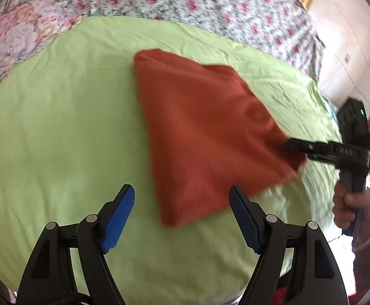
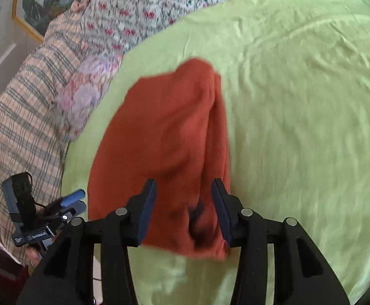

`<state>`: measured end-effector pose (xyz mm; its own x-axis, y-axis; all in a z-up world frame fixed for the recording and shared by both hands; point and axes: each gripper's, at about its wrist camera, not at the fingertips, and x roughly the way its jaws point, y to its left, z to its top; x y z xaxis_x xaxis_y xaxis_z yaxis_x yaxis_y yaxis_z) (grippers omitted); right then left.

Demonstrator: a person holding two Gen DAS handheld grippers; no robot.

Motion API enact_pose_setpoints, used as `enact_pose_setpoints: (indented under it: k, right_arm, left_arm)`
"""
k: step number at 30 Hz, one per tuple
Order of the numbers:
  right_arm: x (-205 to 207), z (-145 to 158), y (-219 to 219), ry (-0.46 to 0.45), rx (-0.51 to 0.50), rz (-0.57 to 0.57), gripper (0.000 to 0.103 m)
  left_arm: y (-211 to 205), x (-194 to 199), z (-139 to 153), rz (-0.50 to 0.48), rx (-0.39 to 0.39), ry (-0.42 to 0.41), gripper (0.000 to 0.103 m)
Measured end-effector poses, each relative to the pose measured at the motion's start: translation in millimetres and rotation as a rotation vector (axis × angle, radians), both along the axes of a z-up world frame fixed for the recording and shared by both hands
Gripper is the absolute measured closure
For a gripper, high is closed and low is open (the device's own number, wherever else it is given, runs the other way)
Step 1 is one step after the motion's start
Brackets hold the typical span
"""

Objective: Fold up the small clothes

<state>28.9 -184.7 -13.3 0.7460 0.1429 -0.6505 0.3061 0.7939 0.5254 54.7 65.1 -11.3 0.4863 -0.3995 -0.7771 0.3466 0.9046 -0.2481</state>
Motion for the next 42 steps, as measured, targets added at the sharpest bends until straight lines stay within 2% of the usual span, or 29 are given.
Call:
enact_pose_setpoints:
  k: [1, 2, 3, 4, 6, 8, 11, 12, 13, 16, 17, 19, 20, 21, 23, 25, 26, 28, 29, 31, 33, 37, 39, 42]
  right_arm:
    - [1, -3, 4, 0.009, 0.004, 0.018, 0.056]
    - [3, -5, 8, 0.016, 0.005, 0.034, 0.061]
    - [7, -7, 14, 0.033, 0.003, 0.067, 0.085]
    - [10, -6, 18, 0.036, -0.001, 0.079, 0.097]
    - [12, 2, 22, -0.006, 0.019, 0.095, 0.097]
    - [8, 21, 17, -0.115, 0.096, 0.094, 0.097]
    - [0, 42, 8, -0.224, 0.151, 0.078, 0.097]
    - [-3, 48, 5, -0.245, 0.143, 0.072, 0.098]
    - [-5, 49, 4, -0.247, 0.135, 0.065, 0.098]
    - [-9, 37, -3, -0.224, 0.15, 0.033, 0.098]
    - [-10, 28, -7, -0.212, 0.178, 0.02, 0.098]
    - [-9, 19, -8, -0.185, 0.175, 0.006, 0.098]
    - [-8, 15, -4, -0.138, 0.11, 0.0, 0.098]
    - [-6, 10, -1, -0.071, 0.024, -0.009, 0.098]
    - [-1, -9, 5, 0.049, -0.069, -0.01, 0.098]
    - [-1, -27, 6, 0.098, -0.102, -0.004, 0.098]
    - [-2, -28, 5, 0.095, -0.096, -0.007, 0.099]
    - [-2, -22, 2, 0.091, -0.079, -0.012, 0.098]
    - [-2, -18, 0, 0.081, -0.067, -0.01, 0.094]
    - [-5, -9, -7, 0.045, -0.029, -0.019, 0.08]
    - [-4, 4, -16, -0.005, -0.016, -0.034, 0.06]
    - [19, 19, -30, -0.057, 0.0, -0.04, 0.058]
    - [39, 17, -38, -0.05, -0.007, -0.041, 0.058]
    - [76, 1, -56, -0.009, 0.052, -0.042, 0.058]
  left_arm:
    - [-3, -6, -3, -0.011, 0.009, 0.002, 0.026]
    - [-3, -10, -6, -0.016, 0.016, 0.002, 0.026]
    - [-6, -13, -10, -0.023, 0.03, 0.0, 0.026]
    - [-10, -15, -14, -0.031, 0.041, -0.003, 0.026]
    - [-18, -17, -19, -0.033, 0.075, -0.013, 0.026]
    - [-26, -14, -25, -0.025, 0.116, -0.02, 0.026]
    - [-26, -7, -28, 0.037, 0.148, -0.025, 0.026]
    - [-22, -5, -27, 0.072, 0.149, -0.031, 0.029]
    - [-18, -3, -26, 0.109, 0.159, -0.036, 0.036]
    - [-8, -2, -25, 0.156, 0.187, -0.052, 0.053]
    - [-3, -4, -26, 0.176, 0.196, -0.056, 0.056]
    - [3, -6, -27, 0.189, 0.164, -0.045, 0.071]
    - [6, -8, -27, 0.188, 0.129, -0.034, 0.073]
    - [5, -10, -28, 0.184, 0.126, -0.033, 0.077]
    - [-2, -13, -31, 0.165, 0.155, -0.04, 0.082]
    - [-8, -15, -35, 0.154, 0.187, -0.046, 0.083]
    - [-9, -16, -35, 0.153, 0.191, -0.046, 0.083]
    - [-6, -14, -35, 0.153, 0.179, -0.04, 0.083]
    - [-5, -13, -35, 0.151, 0.177, -0.038, 0.083]
    - [-5, -13, -35, 0.147, 0.179, -0.04, 0.083]
    - [-4, -14, -35, 0.146, 0.174, -0.038, 0.083]
    - [-4, -12, -36, 0.148, 0.166, -0.03, 0.083]
    - [-4, -12, -36, 0.148, 0.166, -0.03, 0.083]
    - [-4, -11, -35, 0.149, 0.166, -0.027, 0.084]
